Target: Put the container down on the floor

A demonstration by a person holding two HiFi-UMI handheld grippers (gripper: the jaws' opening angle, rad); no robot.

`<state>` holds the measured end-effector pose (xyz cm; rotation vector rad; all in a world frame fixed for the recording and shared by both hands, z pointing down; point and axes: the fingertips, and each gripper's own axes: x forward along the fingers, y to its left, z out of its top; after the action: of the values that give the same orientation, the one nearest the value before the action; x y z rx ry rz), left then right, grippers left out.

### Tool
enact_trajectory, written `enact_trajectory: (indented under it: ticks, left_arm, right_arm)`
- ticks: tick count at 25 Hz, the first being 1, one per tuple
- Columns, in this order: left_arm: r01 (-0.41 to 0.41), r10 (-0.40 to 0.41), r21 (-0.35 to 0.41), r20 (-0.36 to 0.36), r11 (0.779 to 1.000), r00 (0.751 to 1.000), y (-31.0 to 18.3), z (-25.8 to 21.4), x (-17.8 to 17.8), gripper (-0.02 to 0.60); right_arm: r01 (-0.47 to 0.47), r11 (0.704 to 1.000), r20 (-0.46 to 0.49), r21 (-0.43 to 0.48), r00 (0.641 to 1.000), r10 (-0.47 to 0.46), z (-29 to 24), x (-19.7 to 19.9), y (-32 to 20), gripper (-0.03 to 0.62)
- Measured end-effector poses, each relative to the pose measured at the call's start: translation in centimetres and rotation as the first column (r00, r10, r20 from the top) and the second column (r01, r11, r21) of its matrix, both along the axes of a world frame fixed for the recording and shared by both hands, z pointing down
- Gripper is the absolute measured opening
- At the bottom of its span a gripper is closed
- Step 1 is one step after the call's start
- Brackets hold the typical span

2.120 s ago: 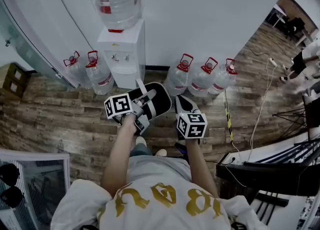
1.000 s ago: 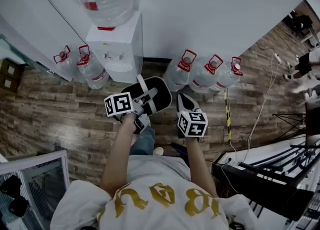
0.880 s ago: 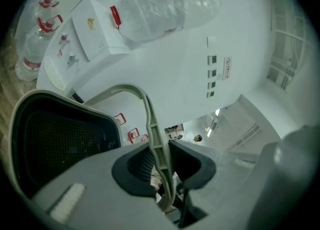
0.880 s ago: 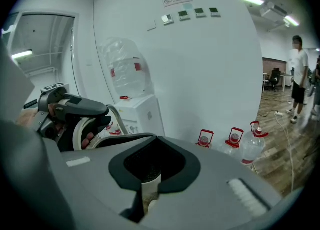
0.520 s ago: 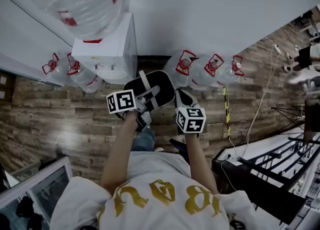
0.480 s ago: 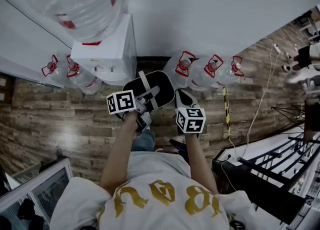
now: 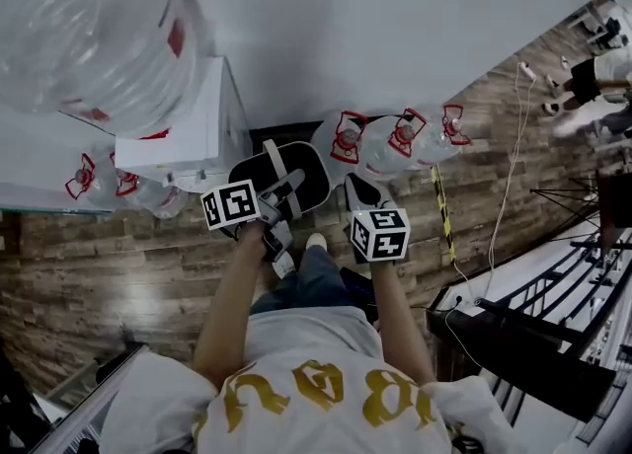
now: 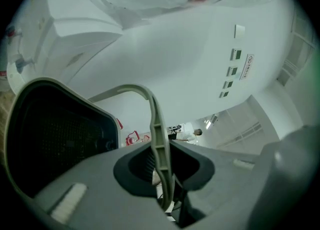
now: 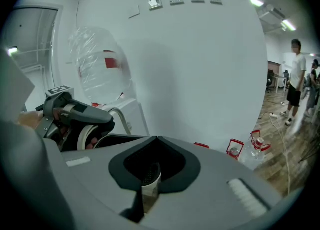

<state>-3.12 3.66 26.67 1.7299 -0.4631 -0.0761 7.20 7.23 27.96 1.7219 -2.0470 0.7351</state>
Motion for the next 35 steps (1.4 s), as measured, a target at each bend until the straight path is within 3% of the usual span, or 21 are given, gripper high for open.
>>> enact_trajectory:
  ticks: [18,35]
  left_arm:
    - [-0.064,0.068,-0.071,0.054,0.995,0.996,-5.2,5.2,4.3,0.055]
    - [-0.049,0.070,-0.150,0.136,0.987,0.988,-7.7,13.1,4.4,0.049]
  right_arm:
    - [-0.014,0.996,0.066,-0.090,0.998,0.020,5.8,2.6,-5.5,0.028]
    - [0.023,0.988,0.059,-0.155,0.998,-0.014,10.4,3.8,-8.6,0.028]
